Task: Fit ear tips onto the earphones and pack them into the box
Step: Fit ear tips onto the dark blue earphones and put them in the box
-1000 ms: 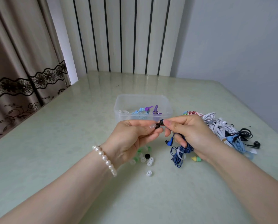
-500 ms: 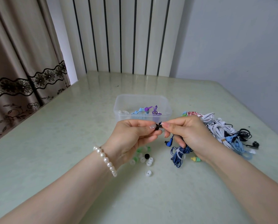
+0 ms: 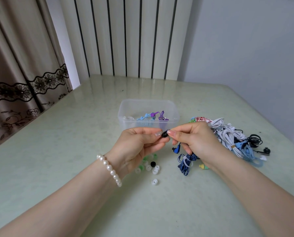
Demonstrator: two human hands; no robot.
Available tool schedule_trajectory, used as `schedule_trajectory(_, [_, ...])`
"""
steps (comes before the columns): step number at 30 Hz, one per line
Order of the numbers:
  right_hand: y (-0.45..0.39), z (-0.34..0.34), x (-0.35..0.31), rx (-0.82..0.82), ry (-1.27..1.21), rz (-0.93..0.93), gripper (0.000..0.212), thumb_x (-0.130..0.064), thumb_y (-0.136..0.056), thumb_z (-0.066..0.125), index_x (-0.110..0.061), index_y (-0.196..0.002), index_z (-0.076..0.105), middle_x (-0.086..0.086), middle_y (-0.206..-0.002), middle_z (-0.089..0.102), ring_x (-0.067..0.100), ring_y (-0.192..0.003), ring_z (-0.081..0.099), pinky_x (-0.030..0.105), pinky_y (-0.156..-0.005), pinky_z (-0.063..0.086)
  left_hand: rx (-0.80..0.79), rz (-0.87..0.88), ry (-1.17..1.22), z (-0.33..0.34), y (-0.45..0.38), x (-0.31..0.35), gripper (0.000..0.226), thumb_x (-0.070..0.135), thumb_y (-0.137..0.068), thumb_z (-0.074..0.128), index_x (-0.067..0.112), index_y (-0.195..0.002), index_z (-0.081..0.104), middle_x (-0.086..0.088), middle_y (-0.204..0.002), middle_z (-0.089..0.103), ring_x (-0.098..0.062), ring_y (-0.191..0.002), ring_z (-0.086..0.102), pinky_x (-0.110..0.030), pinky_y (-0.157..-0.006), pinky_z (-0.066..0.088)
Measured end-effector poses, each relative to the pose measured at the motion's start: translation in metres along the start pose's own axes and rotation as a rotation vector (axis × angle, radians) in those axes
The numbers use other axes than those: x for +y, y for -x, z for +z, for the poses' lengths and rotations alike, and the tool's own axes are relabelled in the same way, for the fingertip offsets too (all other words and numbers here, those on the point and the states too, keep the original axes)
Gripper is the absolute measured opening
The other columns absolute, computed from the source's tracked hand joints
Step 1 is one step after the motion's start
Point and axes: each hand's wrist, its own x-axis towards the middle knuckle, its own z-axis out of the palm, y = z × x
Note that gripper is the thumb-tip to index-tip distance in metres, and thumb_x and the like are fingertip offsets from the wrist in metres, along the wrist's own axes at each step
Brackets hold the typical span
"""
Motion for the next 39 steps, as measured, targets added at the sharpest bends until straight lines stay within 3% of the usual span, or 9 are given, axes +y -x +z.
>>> schedule_trajectory(6, [-0.001,0.004,0.002,0.025,0.015,-0.026,0.017,-0.008,-0.083,0.063,-0.017,-0.069,0.067,0.007,-0.056,0.055,0.004,-0.028,0.032,0.017,-0.037,0.028,0.024,-0.014,0.031,0.001,0.0,-0.001,0.012,-0.012,-0.08,0.054,-0.006,-0.081,0.063,-0.018,-0.072,0.07,-0.022,-0.065,0.071,-0.024,-0.063,0.058])
schedule_trajectory(13, [-0.003,0.008,0.006,0.085,0.064,-0.068,0.009,-0.003,-0.083,0.062,-0.001,-0.08,0.07,0.005,-0.049,0.05,0.001,-0.028,0.038,0.009,-0.037,0.029,0.057,0.002,0.017,0.002,0.0,-0.003,0.012,-0.013,-0.079,0.055,-0.006,-0.077,0.064,-0.019,-0.072,0.07,-0.022,-0.066,0.071,-0.024,-0.062,0.058])
schedule_trajectory(20, [-0.002,0.016,0.01,0.189,0.182,-0.142,0.011,-0.006,-0.08,0.066,-0.009,-0.073,0.073,-0.006,-0.046,0.056,0.004,-0.04,0.045,0.015,-0.045,0.038,0.089,0.014,0.009,0.004,0.002,-0.004,0.013,-0.014,-0.078,0.056,-0.006,-0.073,0.064,-0.018,-0.067,0.07,-0.02,-0.06,0.07,-0.022,-0.058,0.058])
schedule_trajectory(24, [0.0,0.02,0.012,0.225,0.293,-0.229,0.012,-0.007,-0.08,0.066,-0.008,-0.07,0.074,0.015,-0.062,0.067,0.024,-0.054,0.051,0.027,-0.055,0.043,0.113,0.04,0.0,0.004,0.002,-0.007,0.01,-0.014,-0.078,0.057,-0.007,-0.076,0.063,-0.018,-0.068,0.07,-0.02,-0.059,0.069,-0.021,-0.058,0.057])
schedule_trajectory(27, [-0.001,0.021,0.015,0.265,0.379,-0.313,0.013,-0.008,-0.08,0.066,-0.004,-0.069,0.072,0.021,-0.064,0.063,0.036,-0.063,0.054,0.035,-0.058,0.043,0.121,0.069,0.002,0.005,0.003,-0.007,0.008,-0.014,-0.078,0.058,-0.007,-0.078,0.063,-0.018,-0.07,0.07,-0.02,-0.061,0.069,-0.021,-0.06,0.057])
schedule_trajectory(30, [-0.001,0.022,0.018,0.313,0.445,-0.396,0.013,-0.009,-0.079,0.065,-0.003,-0.068,0.071,0.013,-0.062,0.061,0.029,-0.06,0.054,0.036,-0.06,0.042,0.121,0.081,0.013,0.007,0.004,-0.007,0.009,-0.013,-0.079,0.058,-0.006,-0.078,0.063,-0.016,-0.069,0.07,-0.019,-0.06,0.069,-0.022,-0.061,0.058])
schedule_trajectory(35, [-0.001,0.024,0.024,0.374,0.612,-0.592,0.015,-0.013,-0.076,0.059,-0.006,-0.066,0.068,-0.006,-0.06,0.043,0.01,-0.054,0.041,0.019,-0.053,0.03,0.096,0.055,0.019,0.007,0.004,-0.005,0.011,-0.009,-0.081,0.057,-0.002,-0.079,0.065,-0.012,-0.068,0.071,-0.016,-0.061,0.069,-0.022,-0.064,0.057])
schedule_trajectory(39, [-0.004,0.019,0.024,0.327,0.452,-0.52,0.019,-0.018,-0.078,0.059,-0.008,-0.068,0.071,-0.011,-0.056,0.046,0.005,-0.058,0.046,0.014,-0.056,0.033,0.071,0.038,0.021,0.005,0.004,-0.003,0.011,-0.007,-0.082,0.056,0.0,-0.081,0.065,-0.014,-0.076,0.072,-0.017,-0.068,0.071,-0.024,-0.066,0.056])
